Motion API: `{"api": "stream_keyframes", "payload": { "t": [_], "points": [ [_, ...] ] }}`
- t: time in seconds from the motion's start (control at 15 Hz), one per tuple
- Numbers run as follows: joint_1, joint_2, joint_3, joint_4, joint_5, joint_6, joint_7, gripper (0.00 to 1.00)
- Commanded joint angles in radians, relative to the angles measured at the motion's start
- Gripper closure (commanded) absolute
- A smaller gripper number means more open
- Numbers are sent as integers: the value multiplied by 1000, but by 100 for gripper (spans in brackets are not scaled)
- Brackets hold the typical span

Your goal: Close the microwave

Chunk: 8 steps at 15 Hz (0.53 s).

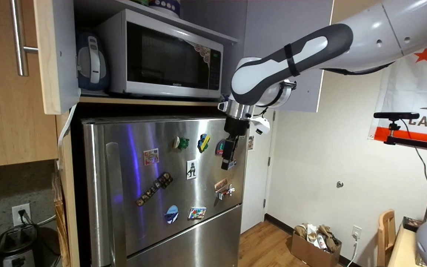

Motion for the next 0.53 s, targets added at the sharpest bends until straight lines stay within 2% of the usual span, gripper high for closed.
{"api": "stream_keyframes", "payload": {
  "t": [0.0,0.13,0.2,0.27,0.33,0.47],
  "points": [
    [279,-120,-268,-146,-23,37,-4,0],
    [429,-145,-407,-190,-69,44,26,0],
    [478,-156,-453,-208,-85,48,36,0],
    [520,-165,-493,-222,-96,49,41,0],
    [553,-107,-528,-160,-107,15,46,0],
    [588,-126,-561,-185,-112,20,46,0]
  ]
}}
